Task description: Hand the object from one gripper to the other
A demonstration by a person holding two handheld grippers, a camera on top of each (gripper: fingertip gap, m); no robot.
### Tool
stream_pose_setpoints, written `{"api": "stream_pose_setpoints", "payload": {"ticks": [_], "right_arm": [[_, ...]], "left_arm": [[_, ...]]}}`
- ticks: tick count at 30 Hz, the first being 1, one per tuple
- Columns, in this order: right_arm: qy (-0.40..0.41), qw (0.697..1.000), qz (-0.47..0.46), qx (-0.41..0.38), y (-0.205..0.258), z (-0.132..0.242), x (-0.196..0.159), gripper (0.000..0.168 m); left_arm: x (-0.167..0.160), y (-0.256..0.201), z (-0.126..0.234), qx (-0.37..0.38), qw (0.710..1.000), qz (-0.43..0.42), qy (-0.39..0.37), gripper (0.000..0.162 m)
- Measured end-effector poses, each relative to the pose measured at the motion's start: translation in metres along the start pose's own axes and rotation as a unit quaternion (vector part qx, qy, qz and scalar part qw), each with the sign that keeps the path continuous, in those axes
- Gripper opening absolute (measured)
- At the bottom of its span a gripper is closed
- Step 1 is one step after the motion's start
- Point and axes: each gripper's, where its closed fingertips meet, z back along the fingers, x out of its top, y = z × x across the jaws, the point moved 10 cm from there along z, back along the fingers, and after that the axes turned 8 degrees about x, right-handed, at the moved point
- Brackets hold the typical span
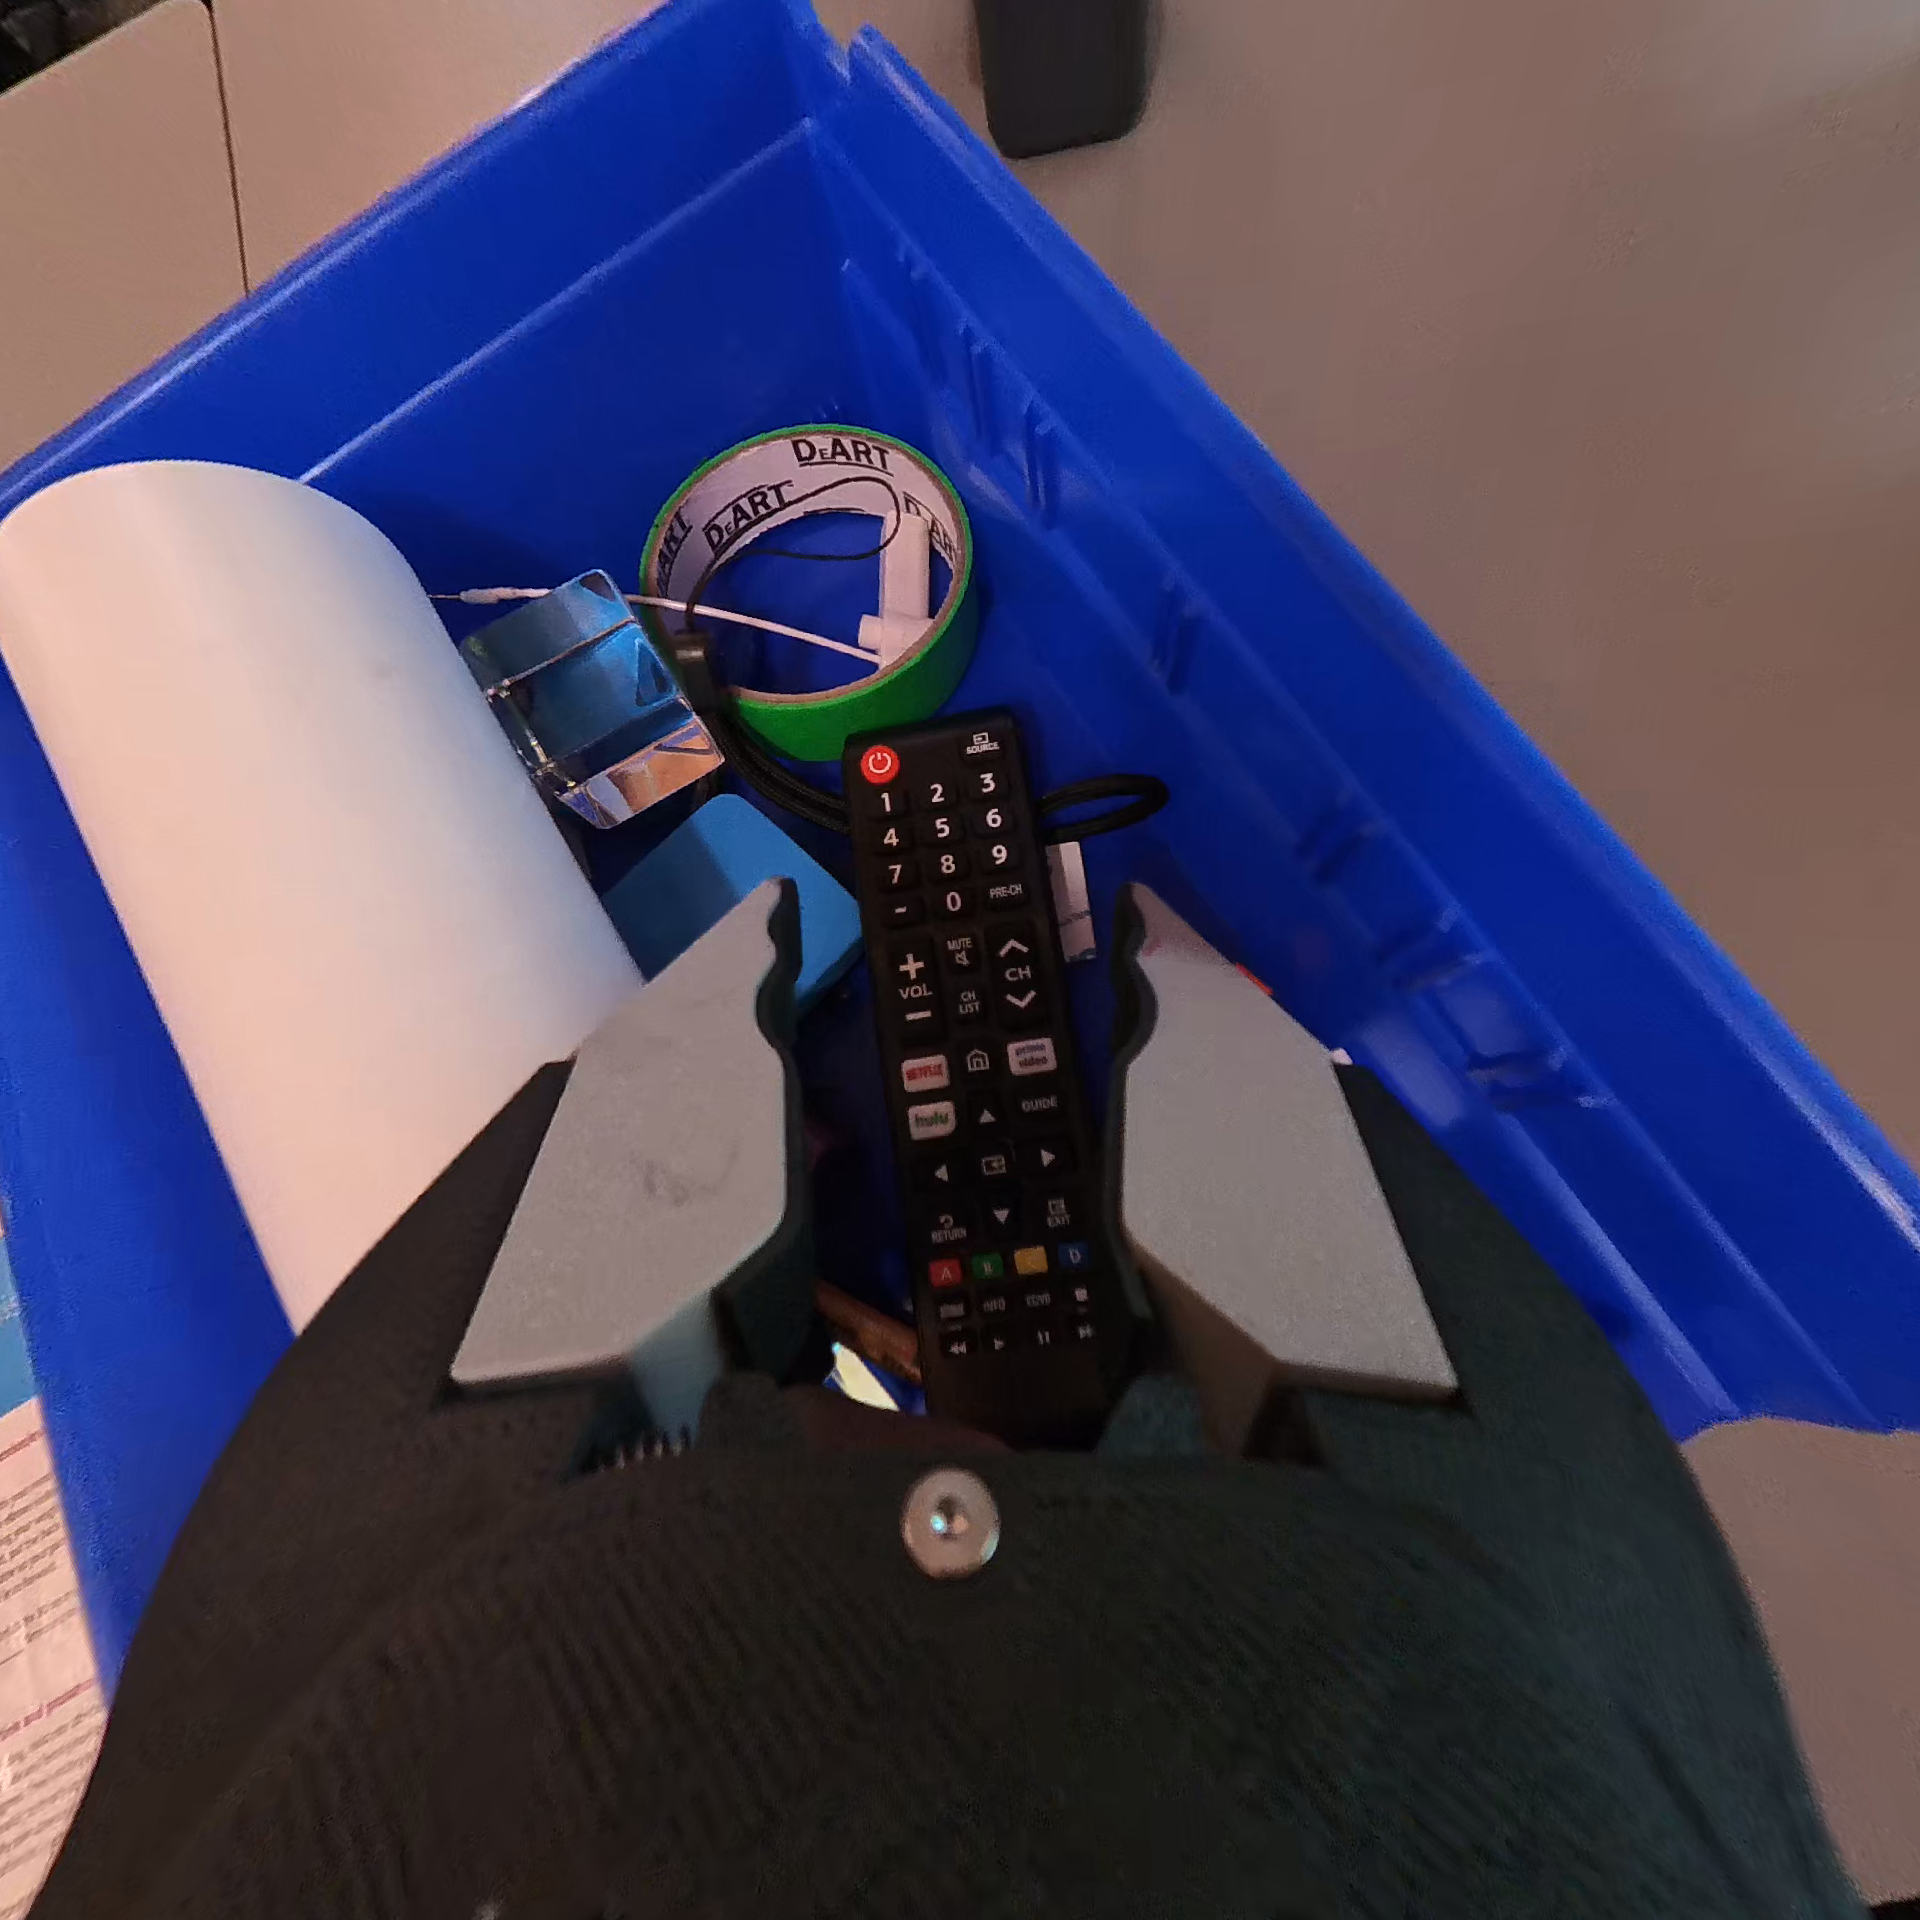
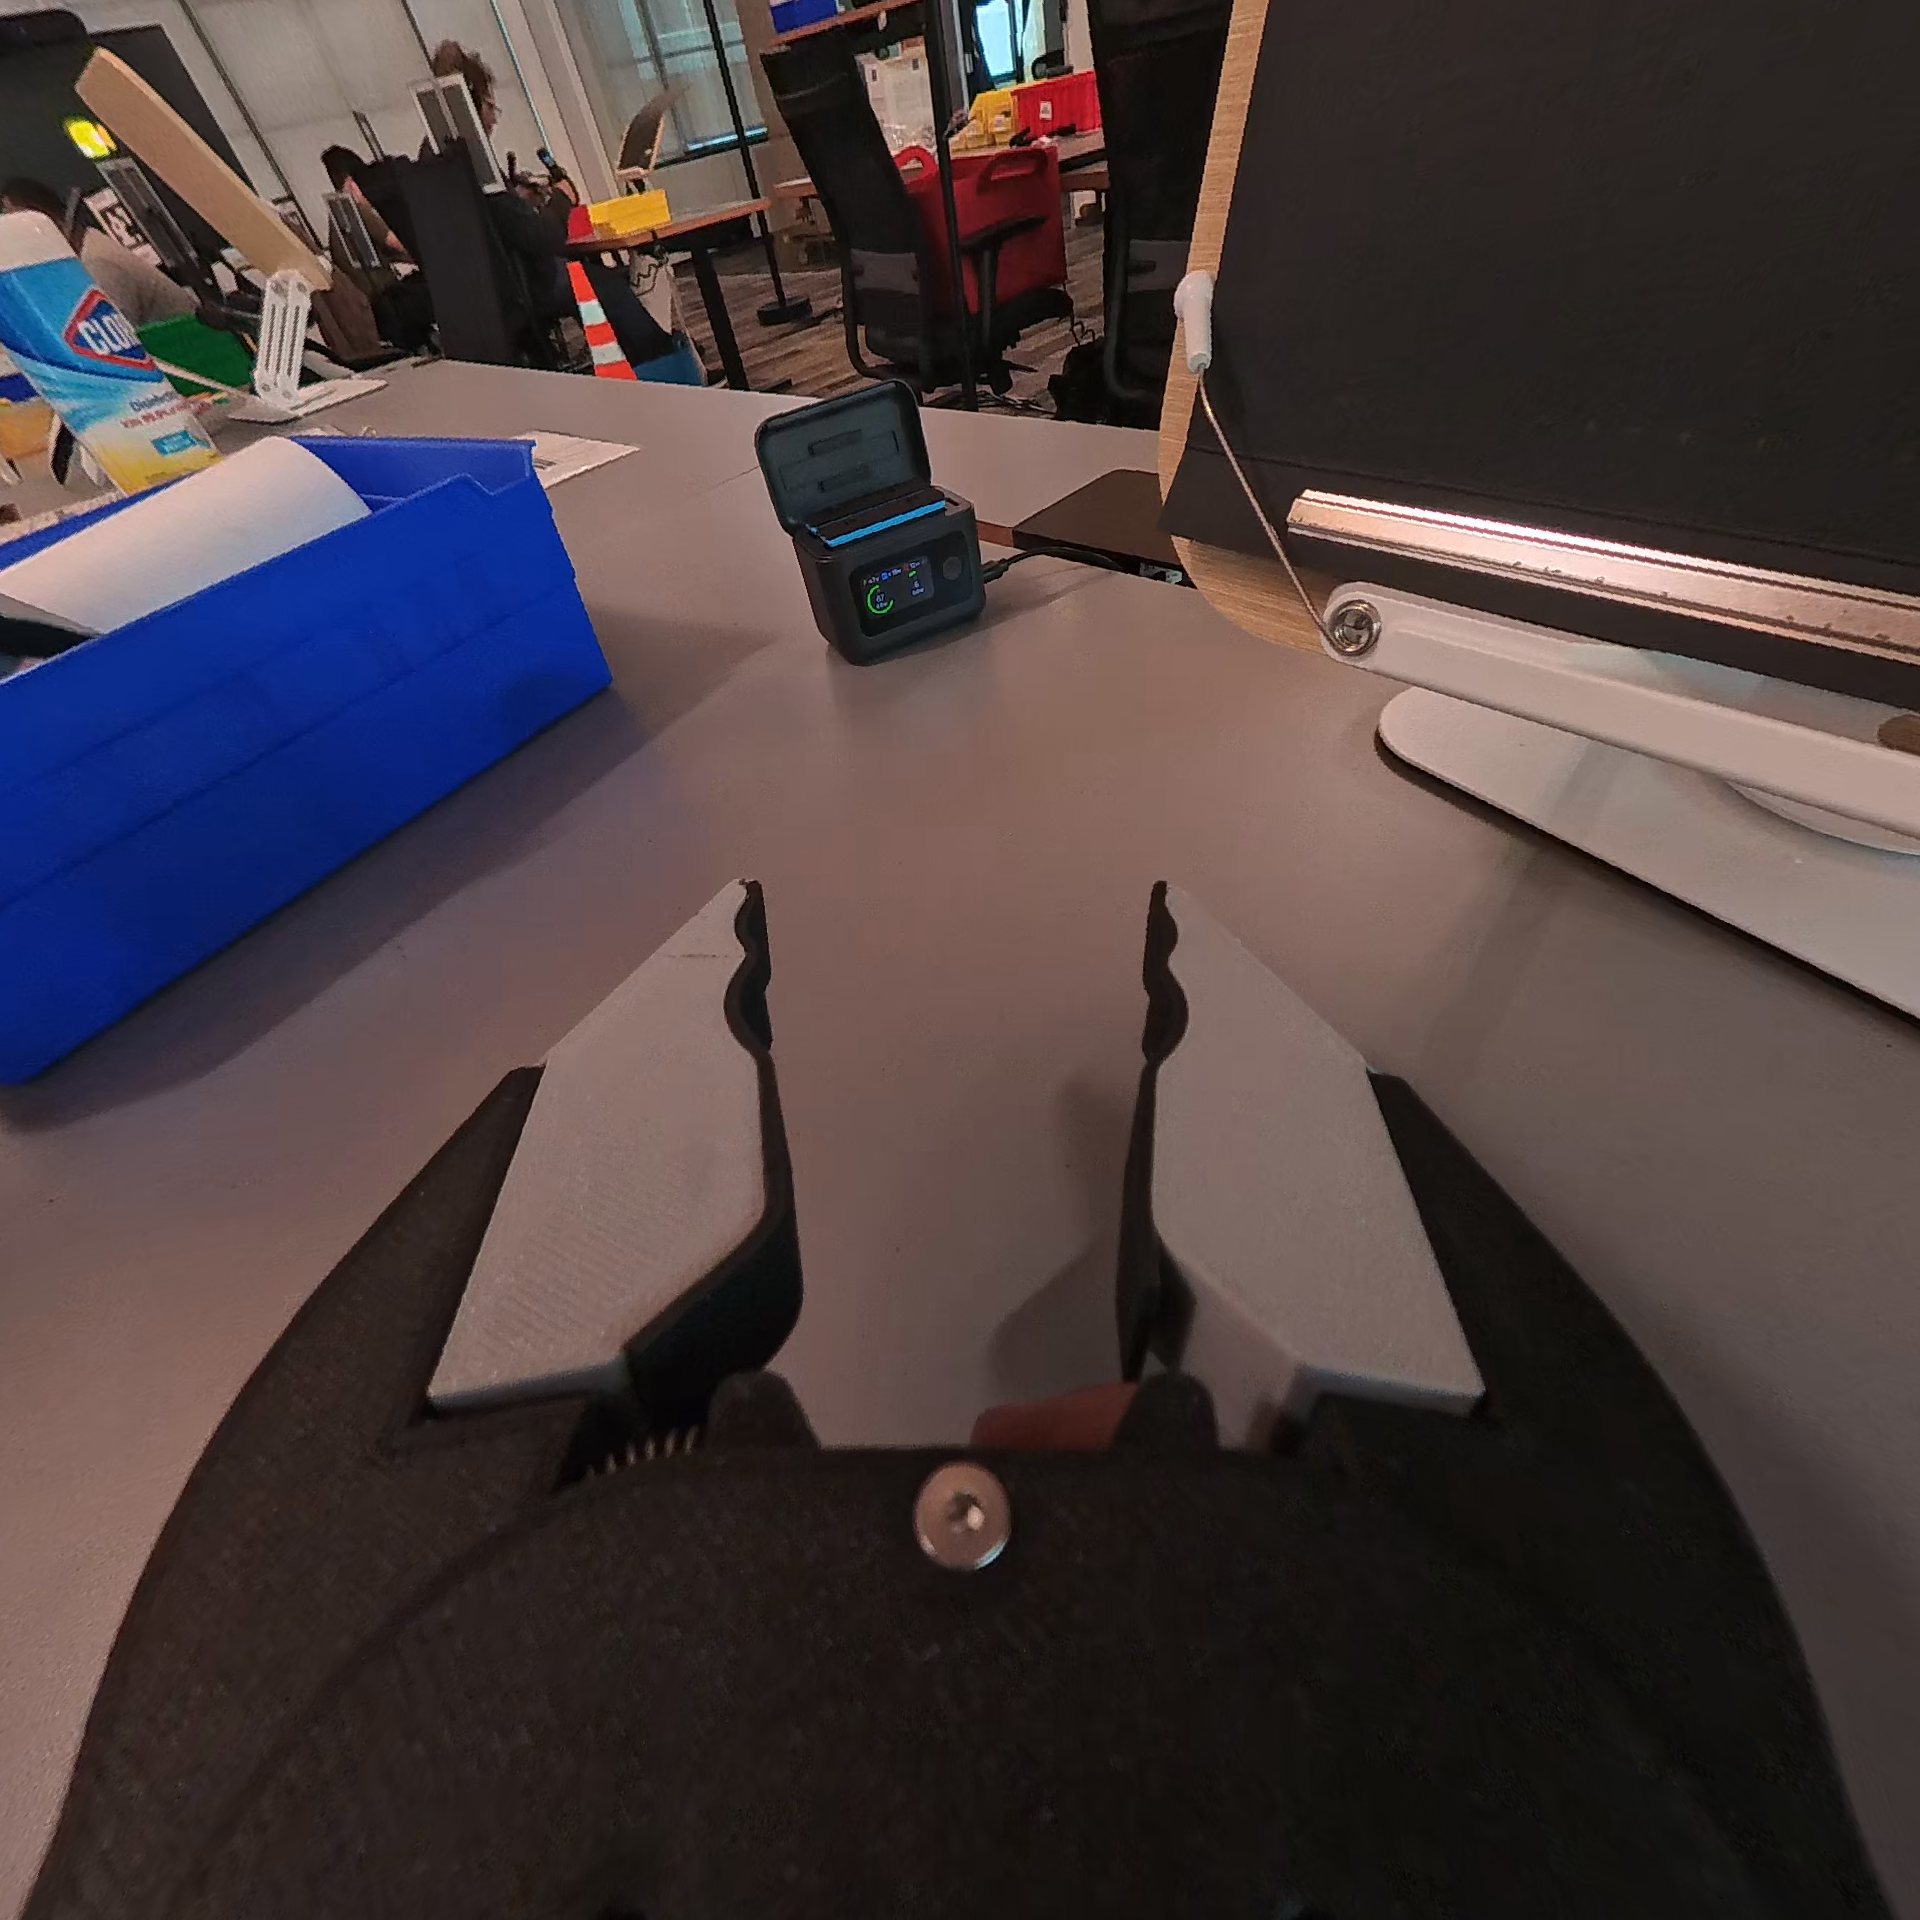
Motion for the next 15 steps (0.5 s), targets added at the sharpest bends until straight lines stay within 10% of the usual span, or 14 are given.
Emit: {"api": "stream_pose_setpoints", "payload": {"ticks": [15], "right_arm": [[0.0,1.0,0.002,0.0,0.0005,-0.0001,0.0002,0.069]], "left_arm": [[-0.003,-0.0024,-0.0112,0.0,1.0,-0.002,0.02,0.055]]}}
